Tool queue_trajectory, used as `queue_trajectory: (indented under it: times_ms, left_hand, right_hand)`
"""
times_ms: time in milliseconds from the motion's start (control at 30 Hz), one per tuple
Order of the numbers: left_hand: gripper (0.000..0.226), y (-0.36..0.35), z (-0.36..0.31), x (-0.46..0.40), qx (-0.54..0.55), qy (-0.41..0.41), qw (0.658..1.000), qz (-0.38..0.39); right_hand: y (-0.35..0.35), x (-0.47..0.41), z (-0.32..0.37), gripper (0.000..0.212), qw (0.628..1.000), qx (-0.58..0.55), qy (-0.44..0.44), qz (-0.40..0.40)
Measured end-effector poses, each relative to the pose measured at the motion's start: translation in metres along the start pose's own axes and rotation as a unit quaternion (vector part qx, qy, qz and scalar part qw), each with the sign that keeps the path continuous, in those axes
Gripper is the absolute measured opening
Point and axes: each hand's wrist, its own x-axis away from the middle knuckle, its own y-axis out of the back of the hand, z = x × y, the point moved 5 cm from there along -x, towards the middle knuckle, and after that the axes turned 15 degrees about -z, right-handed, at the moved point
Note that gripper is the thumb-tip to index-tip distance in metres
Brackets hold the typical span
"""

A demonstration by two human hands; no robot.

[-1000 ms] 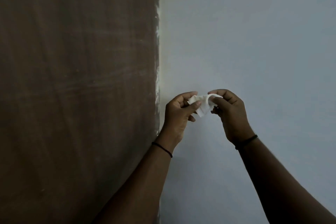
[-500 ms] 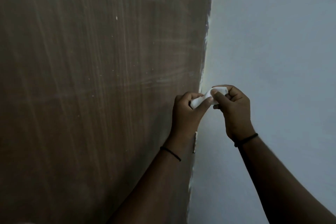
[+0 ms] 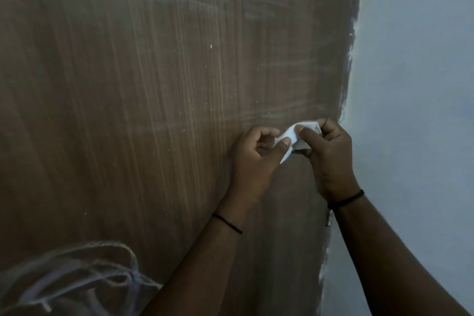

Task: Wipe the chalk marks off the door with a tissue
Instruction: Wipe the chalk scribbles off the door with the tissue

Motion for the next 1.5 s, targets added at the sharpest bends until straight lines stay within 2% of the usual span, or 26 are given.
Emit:
queue_trajectory:
  times_ms: [67,200,300,467,600,733,800,900,1033,1167,1333,1500]
  left_hand:
    - [0.017,0.016,-0.002,0.002,0.019,0.036,0.999,-0.021]
    - [0.009,0.052,-0.011,0.002,-0.026,0.028,0.998,-0.041]
    - [0.018,0.081,-0.022,0.001,-0.041,0.01,0.997,-0.069]
    - [0.028,0.133,-0.041,0.001,-0.041,-0.045,0.994,-0.09]
    - [0.038,0.176,-0.053,0.004,-0.057,-0.108,0.989,-0.089]
    - [0.036,0.214,-0.068,0.008,-0.092,-0.166,0.977,-0.1]
    - [0.032,0.234,-0.072,0.009,-0.096,-0.156,0.975,-0.126]
    - [0.032,0.261,-0.079,0.012,-0.076,-0.121,0.977,-0.16]
    - [0.035,0.285,-0.083,0.024,-0.048,-0.108,0.979,-0.165]
    - [0.029,0.305,-0.068,0.043,-0.036,-0.076,0.979,-0.187]
    - [0.031,0.328,-0.037,0.074,-0.005,-0.037,0.972,-0.23]
    - [0.036,0.336,-0.001,0.118,0.003,-0.025,0.962,-0.273]
  right_hand:
    - [-0.013,0.008,-0.001,0.013,0.999,-0.027,-0.024,0.017]
    - [-0.039,0.028,-0.008,0.008,0.996,-0.046,-0.058,0.04]
    - [-0.061,0.043,-0.012,0.008,0.991,-0.078,-0.099,0.047]
    - [-0.108,0.074,-0.004,0.03,0.984,-0.115,-0.12,0.06]
    - [-0.138,0.103,0.006,0.012,0.984,-0.121,-0.111,0.071]
    - [-0.162,0.131,0.016,0.012,0.984,-0.111,-0.096,0.099]
    - [-0.173,0.144,0.022,0.006,0.984,-0.106,-0.085,0.113]
    - [-0.186,0.162,0.03,0.01,0.979,-0.123,-0.08,0.145]
    - [-0.196,0.186,0.029,0.015,0.969,-0.122,-0.09,0.194]
    - [-0.197,0.209,0.019,0.022,0.968,-0.101,-0.082,0.214]
    - [-0.19,0.233,-0.005,0.025,0.96,-0.119,-0.112,0.225]
    - [-0.171,0.27,-0.045,0.026,0.957,-0.112,-0.074,0.257]
